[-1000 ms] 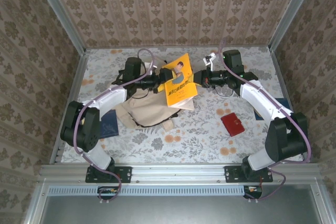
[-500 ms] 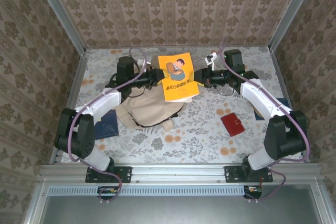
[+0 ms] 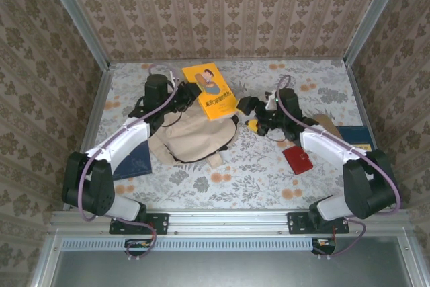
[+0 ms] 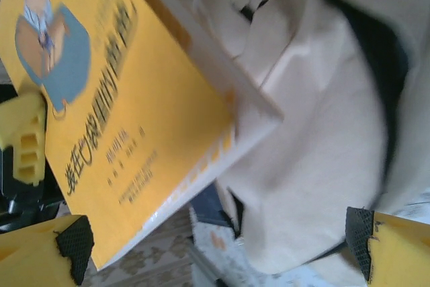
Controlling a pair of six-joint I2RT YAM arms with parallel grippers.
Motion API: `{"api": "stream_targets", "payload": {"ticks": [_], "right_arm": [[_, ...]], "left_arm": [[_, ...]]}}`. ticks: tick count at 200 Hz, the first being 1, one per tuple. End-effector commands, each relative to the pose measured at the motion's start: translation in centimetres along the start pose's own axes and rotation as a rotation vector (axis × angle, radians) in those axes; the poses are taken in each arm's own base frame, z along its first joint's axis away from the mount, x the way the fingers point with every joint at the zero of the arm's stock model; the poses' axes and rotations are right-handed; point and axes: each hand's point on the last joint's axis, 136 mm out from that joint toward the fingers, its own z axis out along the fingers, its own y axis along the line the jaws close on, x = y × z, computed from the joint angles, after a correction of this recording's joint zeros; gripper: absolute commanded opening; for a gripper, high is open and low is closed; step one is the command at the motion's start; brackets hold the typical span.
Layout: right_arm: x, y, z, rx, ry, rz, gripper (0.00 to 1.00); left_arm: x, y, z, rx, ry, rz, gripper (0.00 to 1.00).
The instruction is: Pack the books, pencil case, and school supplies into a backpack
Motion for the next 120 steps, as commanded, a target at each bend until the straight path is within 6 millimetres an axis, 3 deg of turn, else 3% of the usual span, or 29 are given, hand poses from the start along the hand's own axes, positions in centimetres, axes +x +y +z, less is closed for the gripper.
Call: {"api": "stream_targets", "payload": {"ticks": [1, 87, 120], "right_arm": [[-1.0, 4.9, 0.8, -0.185, -0.067, 0.053, 1.0], [-2.1, 8.7, 3.8, -0.388, -0.074, 0.26, 0.99], [-3.3, 9.2, 4.2, -0.427, -0.105, 0.3, 0.87]], "left_arm": [[-3.0, -3.8, -0.9, 0.112, -0.146, 0.0, 0.06], [-3.7, -5.9, -0.1, 0.229, -0.207, -0.084, 0.03], [-3.5, -5.8, -0.1, 0.243, -0.199, -0.103, 0.03]]}}
